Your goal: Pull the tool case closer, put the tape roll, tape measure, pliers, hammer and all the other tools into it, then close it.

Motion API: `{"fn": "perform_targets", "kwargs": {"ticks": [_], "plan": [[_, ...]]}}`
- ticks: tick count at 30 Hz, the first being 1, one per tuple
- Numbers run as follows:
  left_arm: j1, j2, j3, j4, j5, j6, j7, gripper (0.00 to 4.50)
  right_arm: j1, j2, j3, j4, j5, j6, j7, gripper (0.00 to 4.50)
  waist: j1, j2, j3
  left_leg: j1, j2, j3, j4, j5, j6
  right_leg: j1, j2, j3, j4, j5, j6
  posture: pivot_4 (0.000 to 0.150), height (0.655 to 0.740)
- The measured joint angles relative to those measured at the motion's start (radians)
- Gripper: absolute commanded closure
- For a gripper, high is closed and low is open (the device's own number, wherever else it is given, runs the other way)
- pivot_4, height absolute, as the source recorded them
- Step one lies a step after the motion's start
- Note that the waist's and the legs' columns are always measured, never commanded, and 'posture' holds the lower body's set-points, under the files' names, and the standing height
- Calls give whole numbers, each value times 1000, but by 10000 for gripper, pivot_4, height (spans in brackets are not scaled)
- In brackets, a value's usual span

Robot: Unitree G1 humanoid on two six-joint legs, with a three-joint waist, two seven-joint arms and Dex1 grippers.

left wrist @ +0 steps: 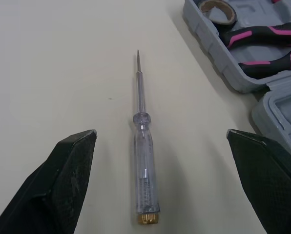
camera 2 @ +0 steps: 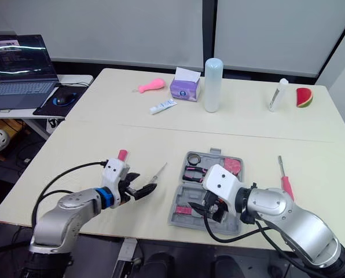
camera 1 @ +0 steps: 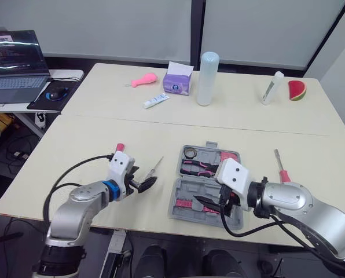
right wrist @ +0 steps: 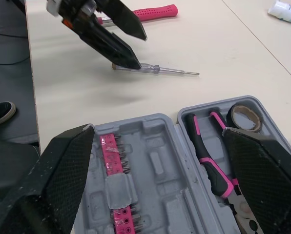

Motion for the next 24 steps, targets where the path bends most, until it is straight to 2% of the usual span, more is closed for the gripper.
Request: {"fn": "perform_targets", "kwargs": {"ticks": [10, 14, 24], "plan": [[-78, -69, -66, 188, 92, -146, 88, 573, 1, 30, -1, -5, 19, 34, 1, 0, 1, 0, 0, 0, 0, 0, 0, 0, 0, 0, 0, 0, 0, 0, 0, 1500, 7161], [-107, -70, -82, 236, 108, -171, 83, 9046, -2, 30, -1, -6, 25, 48, 2, 0, 3, 1, -1, 1, 0, 0, 0, 0, 0, 1, 0, 0, 0, 0, 0, 1500, 7161], [-115, -39, -98, 251, 136, -149, 71, 39285, -2, 35, -20, -12, 34, 69, -1, 0, 3, 3, -3, 3, -1, 0, 0, 0, 0, 3, 0, 0, -1, 0, 0, 1500, 7161]]}}
